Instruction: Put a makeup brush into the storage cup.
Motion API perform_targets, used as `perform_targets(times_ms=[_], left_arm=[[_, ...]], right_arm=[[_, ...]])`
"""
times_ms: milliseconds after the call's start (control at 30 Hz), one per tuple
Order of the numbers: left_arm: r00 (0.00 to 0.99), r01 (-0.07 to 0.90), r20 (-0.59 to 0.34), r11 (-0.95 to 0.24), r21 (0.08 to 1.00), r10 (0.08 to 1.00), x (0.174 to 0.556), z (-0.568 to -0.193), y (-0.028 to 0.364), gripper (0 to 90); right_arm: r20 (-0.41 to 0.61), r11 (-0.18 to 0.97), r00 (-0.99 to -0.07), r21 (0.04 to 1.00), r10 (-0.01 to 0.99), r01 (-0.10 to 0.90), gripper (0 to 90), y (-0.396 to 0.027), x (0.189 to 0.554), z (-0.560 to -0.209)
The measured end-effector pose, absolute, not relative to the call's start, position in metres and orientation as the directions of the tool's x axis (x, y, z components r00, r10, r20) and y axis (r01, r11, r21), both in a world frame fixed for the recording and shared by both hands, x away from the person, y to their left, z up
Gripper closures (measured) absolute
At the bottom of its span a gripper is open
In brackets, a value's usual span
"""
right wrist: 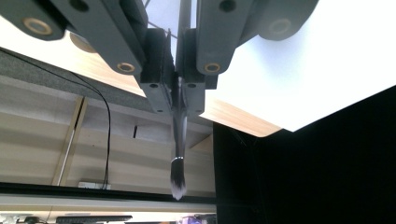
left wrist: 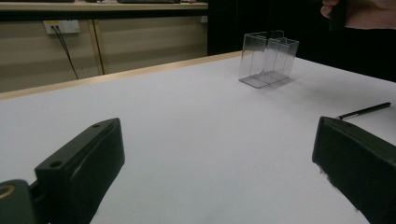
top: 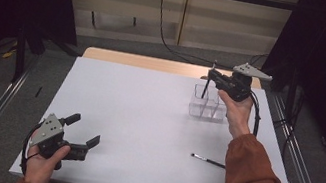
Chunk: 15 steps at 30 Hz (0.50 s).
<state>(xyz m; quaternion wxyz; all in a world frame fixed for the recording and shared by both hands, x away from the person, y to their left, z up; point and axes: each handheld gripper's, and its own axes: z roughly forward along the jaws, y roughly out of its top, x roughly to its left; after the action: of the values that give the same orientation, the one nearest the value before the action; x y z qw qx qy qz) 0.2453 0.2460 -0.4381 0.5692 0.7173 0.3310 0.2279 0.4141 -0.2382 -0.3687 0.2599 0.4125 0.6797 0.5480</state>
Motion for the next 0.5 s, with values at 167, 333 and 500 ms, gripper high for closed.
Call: perform_targets(times_ms=[167, 333, 500], left_arm=[[0.677, 0.214, -0.049, -0.133, 0.968, 0.735, 0.245, -0.438, 0.246, 2.4], [0.677, 0.215, -0.048, -0.136, 0.967, 0.734, 0.245, -0.438, 0.246, 2.4], [0.678, 0.214, -0.046, -0.136, 0.967, 0.734, 0.246, -0.438, 0.247, 2.3]], right_arm=[[0.103, 0.059, -0.525, 0.957, 0.845, 0.284, 84.1, -0.238, 0.414, -0.375], [0.109, 0.057, -0.521, 0.955, 0.847, 0.292, 84.1, -0.238, 0.413, -0.380], [0.111, 0.059, -0.518, 0.952, 0.848, 0.300, 84.1, -0.239, 0.413, -0.384]])
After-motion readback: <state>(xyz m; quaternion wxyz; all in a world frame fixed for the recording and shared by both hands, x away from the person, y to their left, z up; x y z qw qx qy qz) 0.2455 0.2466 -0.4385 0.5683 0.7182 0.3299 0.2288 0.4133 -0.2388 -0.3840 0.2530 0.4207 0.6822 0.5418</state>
